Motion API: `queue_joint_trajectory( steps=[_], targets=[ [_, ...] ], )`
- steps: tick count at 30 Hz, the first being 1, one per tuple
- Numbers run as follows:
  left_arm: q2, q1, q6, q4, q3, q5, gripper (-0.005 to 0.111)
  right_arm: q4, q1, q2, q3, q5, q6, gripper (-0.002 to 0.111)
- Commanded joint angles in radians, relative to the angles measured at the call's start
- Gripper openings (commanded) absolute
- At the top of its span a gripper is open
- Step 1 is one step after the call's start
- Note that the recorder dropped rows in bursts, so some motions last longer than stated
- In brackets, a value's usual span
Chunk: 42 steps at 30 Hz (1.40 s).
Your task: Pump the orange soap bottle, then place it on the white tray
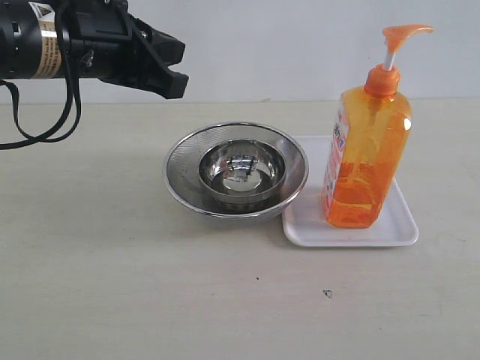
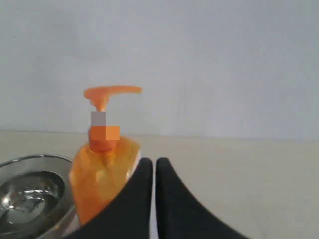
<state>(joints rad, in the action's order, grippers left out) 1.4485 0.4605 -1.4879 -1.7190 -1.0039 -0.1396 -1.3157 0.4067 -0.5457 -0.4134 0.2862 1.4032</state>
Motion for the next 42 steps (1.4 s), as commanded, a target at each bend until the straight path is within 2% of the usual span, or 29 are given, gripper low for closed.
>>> queue_joint_trajectory(
  steps=[1, 4, 9, 12, 15, 19, 26, 31, 42],
  targets=[
    [-0.008, 0.003, -0.006, 0.011, 0.005, 0.009, 0.005, 0.574, -0.002, 0.005, 0.004, 0.249, -0.541, 0.000],
    [-0.008, 0.003, -0.006, 0.011, 0.005, 0.009, 0.005, 0.758, 0.001, 0.005, 0.004, 0.200, -0.800, 0.000],
    [-0.008, 0.003, -0.006, 0.011, 0.005, 0.009, 0.005, 1.075, 0.001, 0.006, 0.007, 0.012, -1.263, 0.000],
    [-0.008, 0.003, -0.006, 0.011, 0.005, 0.009, 0.005, 1.204, 0.007, 0.062, 0.006, 0.002, -1.415, 0.000],
    [-0.008, 0.003, -0.006, 0.011, 0.005, 0.009, 0.005, 1.205, 0.008, 0.145, 0.015, 0.009, -1.439, 0.000],
    [-0.008, 0.003, -0.006, 0.011, 0.005, 0.009, 0.005, 1.205, -0.039, 0.286, 0.064, -0.001, -1.478, 0.000],
    [-0.008, 0.003, -0.006, 0.011, 0.005, 0.009, 0.005, 1.270, -0.224, 0.470, 0.188, -0.188, -1.481, 0.000],
    [-0.008, 0.003, -0.006, 0.011, 0.005, 0.009, 0.005, 1.309, -0.321, 0.546, 0.270, -0.193, -1.448, 0.000],
    [-0.008, 0.003, -0.006, 0.011, 0.005, 0.010, 0.005, 1.316, -0.328, 0.546, 0.413, -0.200, -1.403, 0.000]
  ],
)
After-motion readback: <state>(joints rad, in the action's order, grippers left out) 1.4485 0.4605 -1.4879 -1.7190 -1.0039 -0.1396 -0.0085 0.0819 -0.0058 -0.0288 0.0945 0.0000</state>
